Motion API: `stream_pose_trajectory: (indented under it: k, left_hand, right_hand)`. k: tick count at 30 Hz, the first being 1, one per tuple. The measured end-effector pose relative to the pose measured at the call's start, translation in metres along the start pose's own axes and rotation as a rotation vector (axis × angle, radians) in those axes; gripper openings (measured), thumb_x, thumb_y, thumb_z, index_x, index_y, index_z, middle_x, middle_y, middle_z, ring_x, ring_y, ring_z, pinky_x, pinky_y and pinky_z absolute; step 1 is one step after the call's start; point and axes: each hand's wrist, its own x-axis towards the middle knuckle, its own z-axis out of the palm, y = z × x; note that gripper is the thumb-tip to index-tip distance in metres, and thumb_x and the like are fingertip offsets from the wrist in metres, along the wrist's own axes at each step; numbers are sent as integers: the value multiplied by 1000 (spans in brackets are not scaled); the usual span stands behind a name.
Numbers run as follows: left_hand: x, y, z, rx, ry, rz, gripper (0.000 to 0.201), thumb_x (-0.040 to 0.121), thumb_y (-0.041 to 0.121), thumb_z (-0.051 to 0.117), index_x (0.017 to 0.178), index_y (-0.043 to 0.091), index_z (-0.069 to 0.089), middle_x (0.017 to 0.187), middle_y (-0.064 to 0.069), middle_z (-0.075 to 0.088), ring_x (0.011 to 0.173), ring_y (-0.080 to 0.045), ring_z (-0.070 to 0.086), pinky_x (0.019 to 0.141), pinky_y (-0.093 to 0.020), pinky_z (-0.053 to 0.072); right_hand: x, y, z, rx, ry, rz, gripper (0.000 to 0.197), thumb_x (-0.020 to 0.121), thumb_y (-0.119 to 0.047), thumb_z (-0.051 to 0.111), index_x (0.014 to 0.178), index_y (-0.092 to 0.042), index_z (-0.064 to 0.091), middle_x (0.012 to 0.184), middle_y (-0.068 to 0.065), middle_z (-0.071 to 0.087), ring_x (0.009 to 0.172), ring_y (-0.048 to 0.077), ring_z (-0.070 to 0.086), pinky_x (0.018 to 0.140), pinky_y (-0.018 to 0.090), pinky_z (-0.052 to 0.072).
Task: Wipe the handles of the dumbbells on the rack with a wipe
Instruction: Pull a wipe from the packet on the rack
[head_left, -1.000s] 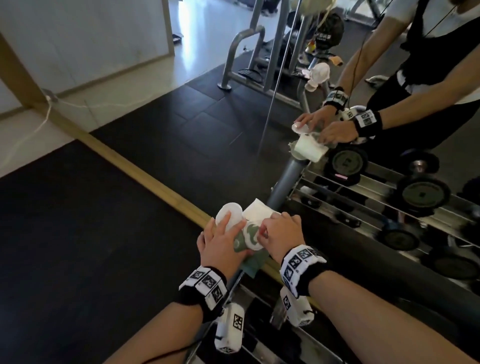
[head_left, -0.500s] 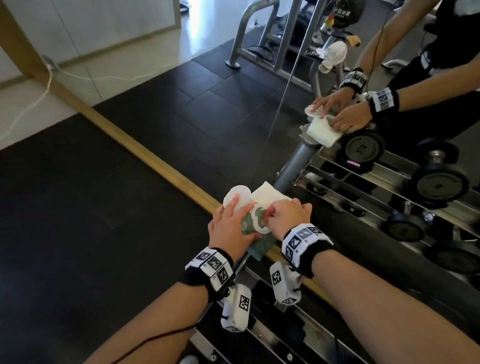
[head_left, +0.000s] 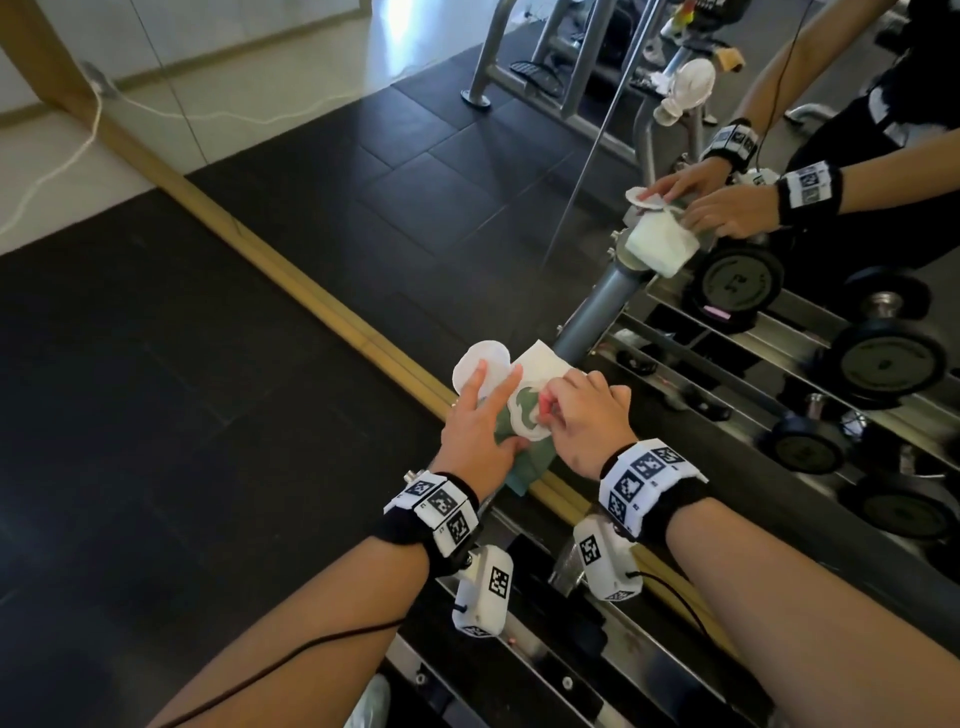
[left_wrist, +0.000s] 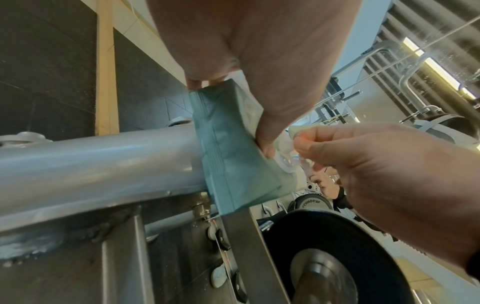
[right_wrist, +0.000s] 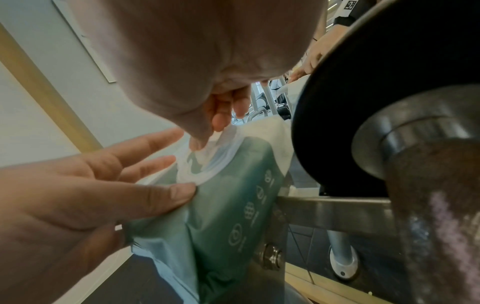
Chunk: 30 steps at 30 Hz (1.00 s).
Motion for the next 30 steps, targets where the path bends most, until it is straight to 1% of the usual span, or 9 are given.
stream_pose_trajectory:
  k: [4,6,8,10,14,20,26,28,30]
  left_hand:
    - [1,2,1,-58,17,7,69,83,9,73,141,38,49,160,4,16,145,-18,27,118,-34,30]
    - [1,4,-1,-39,16,-1,67,82,10,74,140,35,52,160,1,19,144,-20,29,118,-32,29]
    - [0,5,-3,-23,5,-11,66,82,12,75,139,34,53,159,0,20,144,-21,27,118,-33,27]
    - [0,8,-6,-17,-9,-23,66,81,14,77,139,35,53,159,1,21,146,-21,25,119,-34,25]
    - [2,8,-9,-11,-22,-48,69,79,13,79,139,36,52,160,1,21,147,-20,23,116,-27,20]
    - [3,13,-13,125,-47,-86,68,81,27,79,139,46,49,159,6,21,143,-27,21,119,-47,25]
    - [5,24,-22,346,-127,-131,67,83,45,73,141,53,41,162,4,18,146,-35,14,120,-46,16]
    - [4,34,-29,378,-161,-168,68,83,49,72,142,53,40,164,3,13,149,-35,8,122,-49,14]
    - [-1,50,-39,408,-149,-149,72,81,53,73,144,49,39,165,1,12,150,-33,9,123,-49,10]
  right_hand:
    - [-5,-2,-1,92,48,-1,14,93,-18,54,90,-30,47,93,-13,47,93,13,39,77,34,20]
    - [-6,-4,0,148,31,37,14,95,-13,48,91,-27,46,80,-14,51,83,16,46,78,36,24]
    - [-8,-7,-2,241,16,93,13,99,-12,43,93,-23,46,73,-17,50,75,15,42,82,37,29]
    - [-12,-9,-8,392,57,159,10,101,-13,43,95,-19,49,76,-16,47,77,12,36,88,41,36]
    - [-25,-16,-25,577,197,130,9,101,-15,46,96,-21,49,88,-8,54,85,7,36,92,44,38]
    - [-53,-5,-59,731,472,61,10,99,-10,49,94,-19,49,95,3,60,95,26,55,97,55,40]
    - [-67,0,-107,737,657,27,10,95,-17,49,91,-26,47,92,4,61,91,32,57,93,60,42]
    - [-72,1,-122,703,600,1,6,95,-20,50,92,-25,48,86,0,59,88,31,56,90,55,45]
    - [-82,3,-131,699,499,-30,7,97,-18,53,92,-21,49,82,-4,58,84,22,56,82,37,48]
